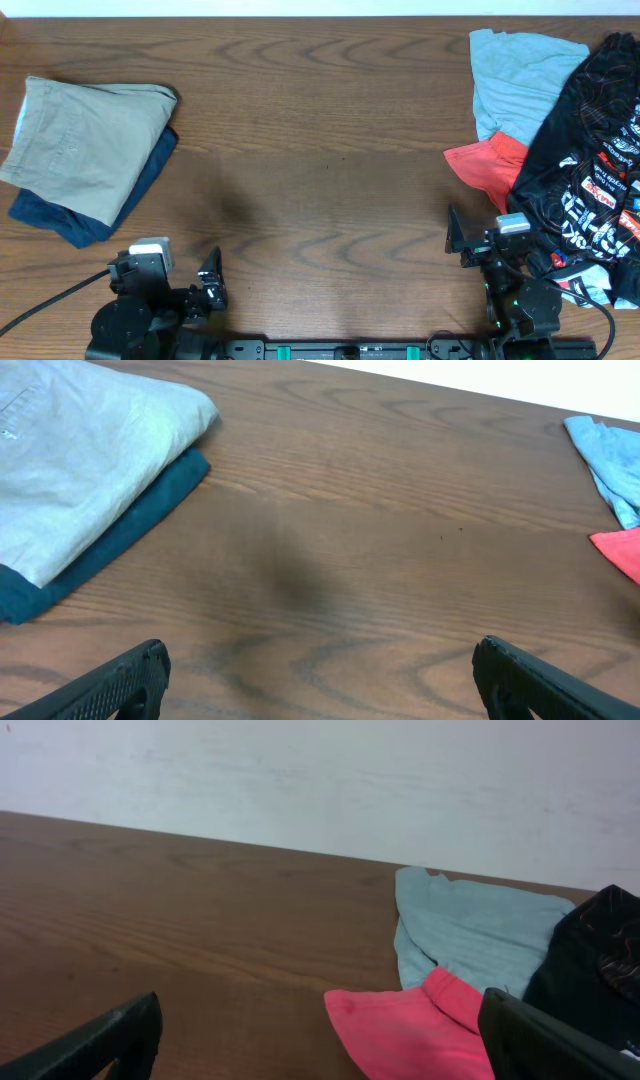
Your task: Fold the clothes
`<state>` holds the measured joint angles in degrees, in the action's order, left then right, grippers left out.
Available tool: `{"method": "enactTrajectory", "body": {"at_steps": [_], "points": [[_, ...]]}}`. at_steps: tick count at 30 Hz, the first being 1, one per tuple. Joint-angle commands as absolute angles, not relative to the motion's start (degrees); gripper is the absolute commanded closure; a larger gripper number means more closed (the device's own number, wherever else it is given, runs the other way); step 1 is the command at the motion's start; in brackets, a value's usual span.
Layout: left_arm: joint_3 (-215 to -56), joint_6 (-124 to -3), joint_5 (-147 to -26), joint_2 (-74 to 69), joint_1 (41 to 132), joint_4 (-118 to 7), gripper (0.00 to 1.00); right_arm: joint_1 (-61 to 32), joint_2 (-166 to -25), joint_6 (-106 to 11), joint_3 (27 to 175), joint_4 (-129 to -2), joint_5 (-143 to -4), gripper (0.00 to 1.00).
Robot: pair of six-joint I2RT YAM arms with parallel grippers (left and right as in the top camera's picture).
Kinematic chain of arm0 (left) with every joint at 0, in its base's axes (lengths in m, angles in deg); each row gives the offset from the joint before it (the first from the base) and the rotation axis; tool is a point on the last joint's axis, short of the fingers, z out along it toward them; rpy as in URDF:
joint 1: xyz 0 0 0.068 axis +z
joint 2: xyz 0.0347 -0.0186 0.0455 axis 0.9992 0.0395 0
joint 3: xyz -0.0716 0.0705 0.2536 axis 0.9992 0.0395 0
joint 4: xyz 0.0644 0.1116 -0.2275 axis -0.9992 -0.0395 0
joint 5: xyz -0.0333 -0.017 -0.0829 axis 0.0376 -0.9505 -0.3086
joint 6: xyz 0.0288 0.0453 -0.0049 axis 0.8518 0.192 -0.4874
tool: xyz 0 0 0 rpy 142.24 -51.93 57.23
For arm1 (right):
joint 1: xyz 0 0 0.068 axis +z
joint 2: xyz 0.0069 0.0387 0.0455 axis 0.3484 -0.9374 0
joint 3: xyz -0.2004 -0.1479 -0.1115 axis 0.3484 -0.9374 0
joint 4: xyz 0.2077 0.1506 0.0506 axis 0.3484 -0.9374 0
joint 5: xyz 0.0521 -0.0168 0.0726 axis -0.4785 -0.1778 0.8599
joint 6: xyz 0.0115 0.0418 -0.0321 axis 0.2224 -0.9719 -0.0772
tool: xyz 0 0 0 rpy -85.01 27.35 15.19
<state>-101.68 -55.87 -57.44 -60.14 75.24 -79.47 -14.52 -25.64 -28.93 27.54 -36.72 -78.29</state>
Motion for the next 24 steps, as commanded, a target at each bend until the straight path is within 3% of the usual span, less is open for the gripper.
{"method": "enactTrajectory", "body": {"at_steps": [1, 24], "points": [[-101.46, -56.24, -56.98, -60.42, 75.07, -79.43, 0.02, -13.56, -25.29, -28.23, 27.48, -36.96, -78.4, 0.01], [-101.44, -56.17, -56.71, -60.45, 76.01, -79.63, 0.02, -13.56, -25.29, -28.23, 27.48, -36.98, -78.4, 0.01]]}}
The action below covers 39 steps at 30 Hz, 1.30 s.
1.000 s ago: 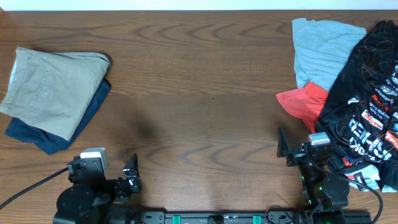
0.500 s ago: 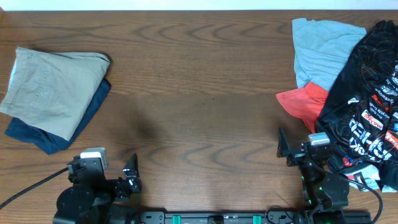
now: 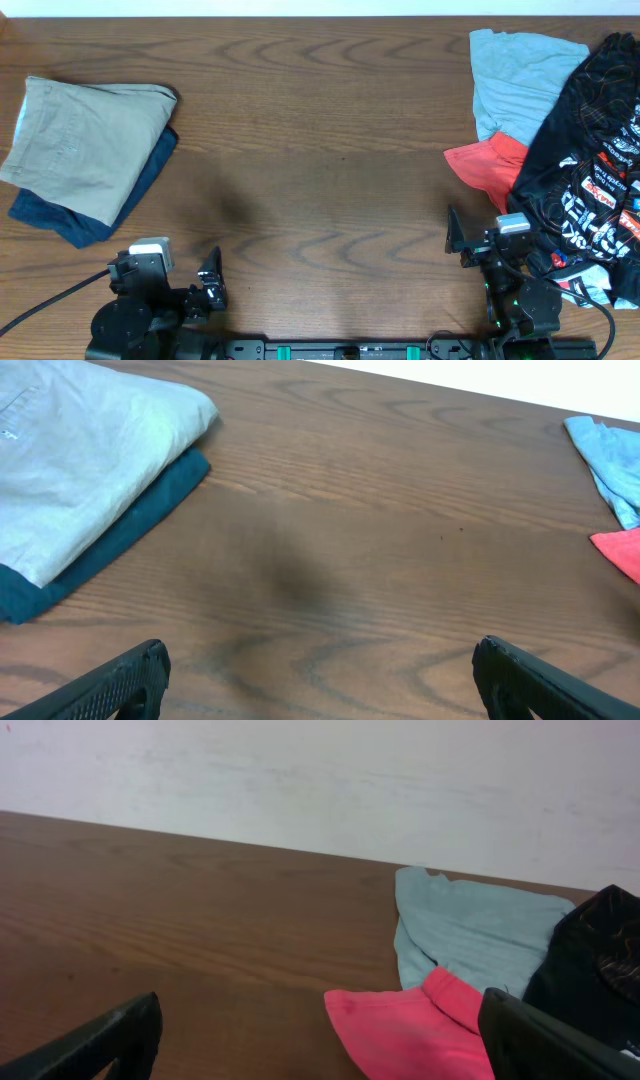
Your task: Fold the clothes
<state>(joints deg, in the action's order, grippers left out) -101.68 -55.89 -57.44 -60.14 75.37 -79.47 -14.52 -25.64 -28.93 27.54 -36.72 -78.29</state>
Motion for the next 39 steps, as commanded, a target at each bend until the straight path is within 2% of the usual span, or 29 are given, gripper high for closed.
{"method": "enactTrajectory", "body": {"at_steps": [1, 7, 15, 28, 32, 39], "points": [[-101.39, -56.17, -56.71, -60.56, 76.49, -79.67, 0.02, -13.56, -25.29, -28.23, 27.48, -36.98, -78.42, 0.01], [-98.01, -56.0, -56.5, -61.45, 80.38, -75.71, 0.02, -13.56, -25.29, -28.23, 27.48, -36.98, -78.4, 0.01], [-81.7, -55.76, -55.47, -66.63, 84.86, -50.93, 0.02, -13.56, -25.29, -28.23, 27.48, -36.98, -78.4, 0.01], [-58.53, -53.88, -55.49, -73.78, 84.99, -15.06, 0.02, -13.56, -25.29, -28.23, 27.48, -36.98, -78.4, 0.01], [-55.62, -51.69, -55.56, -73.78, 84.86, -11.52, 0.02, -13.56, -25.29, -28.23, 27.48, -36.98, -78.42, 0.01], [-55.69, -44.76, -60.47, -73.78, 84.64, -18.82, 0.02, -13.56, -25.29, -28.23, 27.48, -36.98, -78.4, 0.01]]}}
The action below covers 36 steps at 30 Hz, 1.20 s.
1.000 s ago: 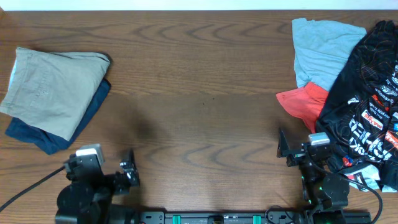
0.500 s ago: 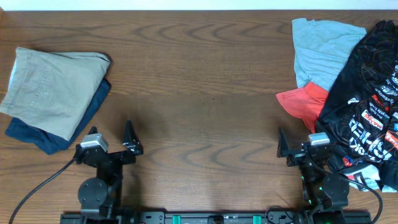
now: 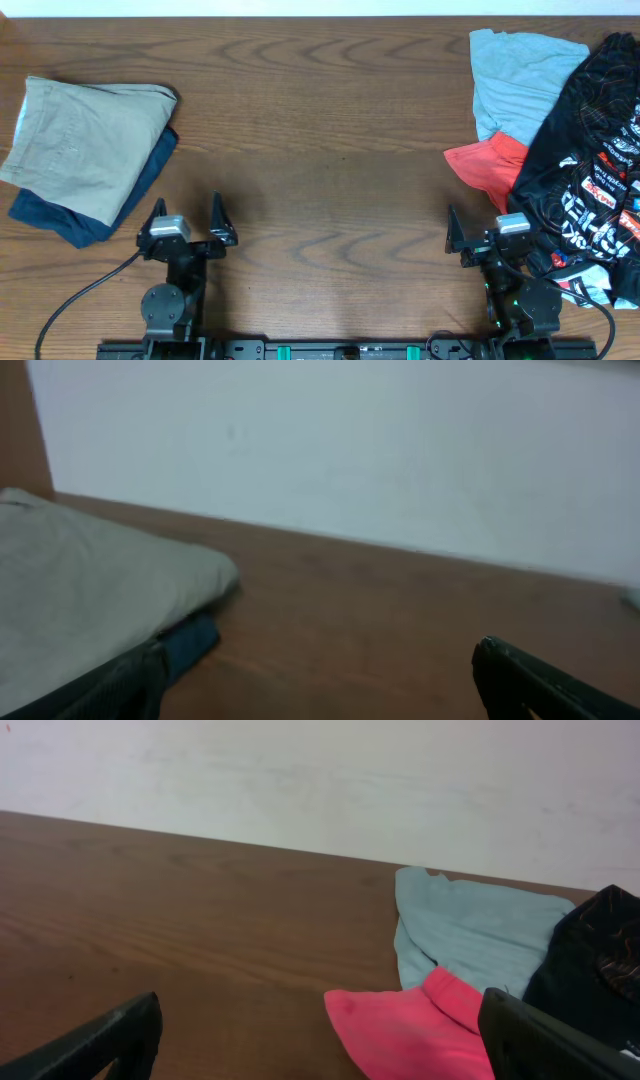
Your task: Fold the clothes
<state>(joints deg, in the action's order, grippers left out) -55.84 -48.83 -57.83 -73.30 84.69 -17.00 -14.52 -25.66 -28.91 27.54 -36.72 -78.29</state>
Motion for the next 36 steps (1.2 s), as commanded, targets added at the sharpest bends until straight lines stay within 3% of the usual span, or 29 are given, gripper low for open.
{"method": "enactTrajectory", "body": {"at_steps": [1, 4, 36], "points": [[-55.71, -44.76, -61.11, -73.78, 84.64, -20.55, 0.02, -13.56, -25.29, -28.23, 27.48, -36.96, -78.42, 0.01], [-55.71, -44.79, -63.88, -73.78, 84.64, -25.31, 0.02, -13.56, -25.29, -28.23, 27.48, -36.98, -78.4, 0.01], [-55.71, -45.18, -64.32, -73.65, 83.16, -25.05, 0.02, -13.56, -25.29, -28.23, 27.48, -36.98, -78.42, 0.01]]}}
